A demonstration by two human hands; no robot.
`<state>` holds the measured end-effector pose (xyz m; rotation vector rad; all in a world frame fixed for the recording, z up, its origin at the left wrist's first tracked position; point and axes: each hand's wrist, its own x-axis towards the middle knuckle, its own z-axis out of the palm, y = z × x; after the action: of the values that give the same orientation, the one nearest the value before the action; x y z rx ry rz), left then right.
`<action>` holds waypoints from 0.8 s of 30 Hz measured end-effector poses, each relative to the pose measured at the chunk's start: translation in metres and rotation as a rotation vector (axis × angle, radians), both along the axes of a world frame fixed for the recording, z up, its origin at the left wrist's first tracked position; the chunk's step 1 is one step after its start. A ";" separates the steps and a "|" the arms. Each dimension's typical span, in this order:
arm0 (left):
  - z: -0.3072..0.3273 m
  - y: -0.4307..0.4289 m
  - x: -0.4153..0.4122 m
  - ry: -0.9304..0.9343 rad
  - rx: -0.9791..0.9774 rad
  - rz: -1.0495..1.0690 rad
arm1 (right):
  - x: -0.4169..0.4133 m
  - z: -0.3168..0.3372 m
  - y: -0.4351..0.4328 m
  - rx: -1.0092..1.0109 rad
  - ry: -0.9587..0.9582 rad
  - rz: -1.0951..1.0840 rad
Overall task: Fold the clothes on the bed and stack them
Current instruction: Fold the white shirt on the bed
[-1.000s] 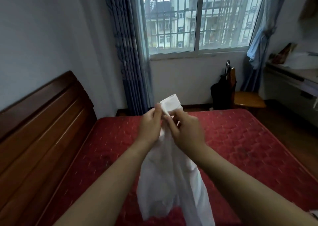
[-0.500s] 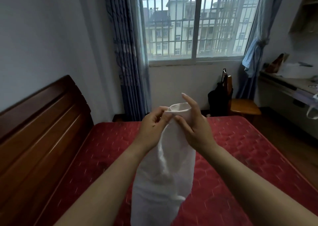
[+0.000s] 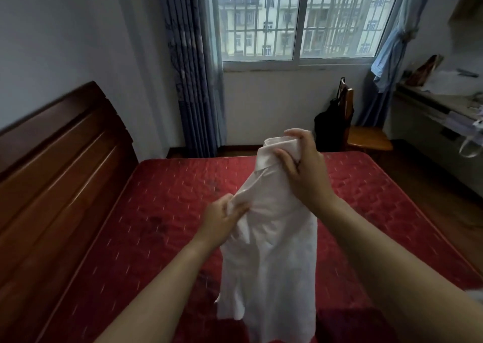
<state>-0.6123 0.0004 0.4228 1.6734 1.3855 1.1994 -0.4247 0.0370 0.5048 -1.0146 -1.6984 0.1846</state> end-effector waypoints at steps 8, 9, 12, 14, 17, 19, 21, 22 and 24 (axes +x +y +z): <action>-0.050 -0.024 0.044 -0.110 -0.071 -0.084 | 0.048 0.003 -0.017 -0.025 0.011 -0.112; -0.054 -0.027 0.052 -0.116 -0.095 -0.104 | 0.055 0.006 -0.019 -0.027 0.002 -0.116; -0.073 -0.035 0.082 -0.097 -0.190 -0.107 | 0.081 0.012 -0.024 0.018 0.035 -0.152; -0.087 -0.041 0.099 -0.009 -0.223 -0.061 | 0.105 0.015 -0.028 0.037 0.059 -0.181; -0.095 -0.054 0.112 -0.061 -0.194 -0.017 | 0.142 0.007 -0.034 0.009 0.056 -0.217; -0.094 -0.064 0.109 -0.060 -0.094 0.094 | 0.162 -0.007 -0.036 -0.022 0.082 -0.216; -0.090 -0.076 0.099 -0.024 0.005 0.205 | 0.171 -0.022 -0.041 -0.067 0.068 -0.204; -0.087 -0.084 0.092 0.003 0.039 0.239 | 0.171 -0.028 -0.044 -0.087 0.061 -0.197; -0.083 -0.098 0.080 0.050 0.064 0.284 | 0.164 -0.037 -0.051 -0.111 0.062 -0.183</action>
<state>-0.5320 -0.0977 0.3394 1.5965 1.6748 1.3788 -0.2611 -0.0142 0.4675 -1.2281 -1.5435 0.1911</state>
